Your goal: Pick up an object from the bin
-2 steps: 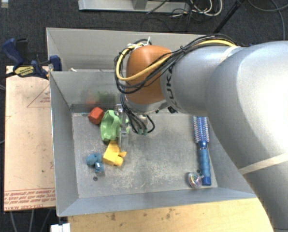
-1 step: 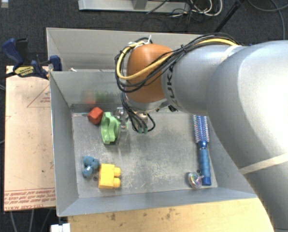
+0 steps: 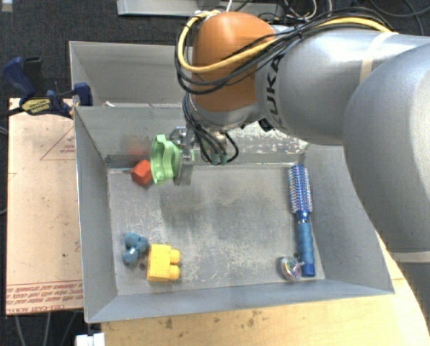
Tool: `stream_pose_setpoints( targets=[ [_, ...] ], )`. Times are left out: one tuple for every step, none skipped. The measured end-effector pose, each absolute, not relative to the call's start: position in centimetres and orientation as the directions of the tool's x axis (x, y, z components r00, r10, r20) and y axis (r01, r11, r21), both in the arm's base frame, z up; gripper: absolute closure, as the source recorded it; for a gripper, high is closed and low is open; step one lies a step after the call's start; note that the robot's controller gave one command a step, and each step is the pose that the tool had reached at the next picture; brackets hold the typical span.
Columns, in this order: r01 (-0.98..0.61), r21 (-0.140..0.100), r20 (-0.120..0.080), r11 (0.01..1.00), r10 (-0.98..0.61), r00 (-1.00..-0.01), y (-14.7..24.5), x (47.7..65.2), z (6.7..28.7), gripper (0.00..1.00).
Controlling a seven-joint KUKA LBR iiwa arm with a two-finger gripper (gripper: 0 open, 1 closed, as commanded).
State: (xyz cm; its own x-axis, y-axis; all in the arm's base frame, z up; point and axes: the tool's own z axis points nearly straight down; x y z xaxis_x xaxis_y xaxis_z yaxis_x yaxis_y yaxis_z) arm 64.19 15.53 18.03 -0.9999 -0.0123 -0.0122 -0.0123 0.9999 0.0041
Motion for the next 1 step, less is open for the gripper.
stream_pose_setpoints(
  targets=[
    [-0.001, 0.004, -0.012, 1.0, -0.001, -1.0, 16.97, 64.7, 35.31, 1.0]
  ],
)
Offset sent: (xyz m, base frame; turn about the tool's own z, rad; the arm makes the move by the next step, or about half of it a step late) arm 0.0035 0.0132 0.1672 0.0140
